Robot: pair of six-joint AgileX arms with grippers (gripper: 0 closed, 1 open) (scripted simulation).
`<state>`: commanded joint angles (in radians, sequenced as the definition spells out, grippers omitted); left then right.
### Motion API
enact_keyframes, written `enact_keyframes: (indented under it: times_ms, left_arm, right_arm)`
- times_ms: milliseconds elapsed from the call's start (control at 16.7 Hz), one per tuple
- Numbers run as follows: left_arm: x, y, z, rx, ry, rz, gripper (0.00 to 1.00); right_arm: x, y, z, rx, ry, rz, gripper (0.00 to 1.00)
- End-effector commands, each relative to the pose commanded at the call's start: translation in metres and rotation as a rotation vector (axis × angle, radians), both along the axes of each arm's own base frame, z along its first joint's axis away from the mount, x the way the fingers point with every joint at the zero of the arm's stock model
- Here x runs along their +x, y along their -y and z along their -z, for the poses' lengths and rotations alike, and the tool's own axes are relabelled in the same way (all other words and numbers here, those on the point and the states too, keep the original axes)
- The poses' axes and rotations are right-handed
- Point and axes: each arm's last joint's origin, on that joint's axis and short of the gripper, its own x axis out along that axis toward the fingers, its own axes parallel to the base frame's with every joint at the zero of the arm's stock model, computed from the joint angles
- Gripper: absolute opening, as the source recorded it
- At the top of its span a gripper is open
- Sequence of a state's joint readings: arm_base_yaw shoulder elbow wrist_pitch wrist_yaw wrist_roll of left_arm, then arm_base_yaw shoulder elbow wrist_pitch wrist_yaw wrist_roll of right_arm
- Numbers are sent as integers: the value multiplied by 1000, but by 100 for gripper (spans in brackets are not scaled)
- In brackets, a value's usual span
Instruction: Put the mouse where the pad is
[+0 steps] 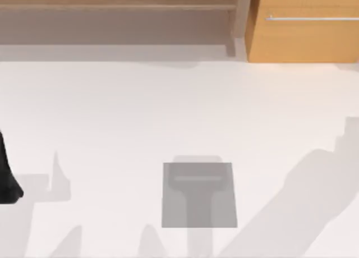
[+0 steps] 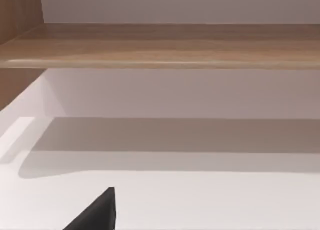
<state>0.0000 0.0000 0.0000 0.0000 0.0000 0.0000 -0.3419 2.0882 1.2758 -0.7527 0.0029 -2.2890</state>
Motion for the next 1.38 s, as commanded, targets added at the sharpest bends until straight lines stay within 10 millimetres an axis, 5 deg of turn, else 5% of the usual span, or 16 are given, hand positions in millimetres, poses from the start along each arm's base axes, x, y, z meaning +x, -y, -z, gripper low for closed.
enact_keyframes:
  times_ms: [240,300,540,1020,1380]
  left_arm:
    - [0,0,0,0,0,0,100]
    - [0,0,0,0,0,0,100]
    - [0,0,0,0,0,0,100]
    - [0,0,0,0,0,0,100]
    - [0,0,0,0,0,0,100]
  right_arm:
    - [0,0,0,0,0,0,0]
    - [-2,-1,-21,-39,12,25,0]
    - [1,-1,-39,-39,12,16,0]
    - [-2,0,-116,-38,8,25,0]
    - [-2,-2,-119,-38,8,22,0]
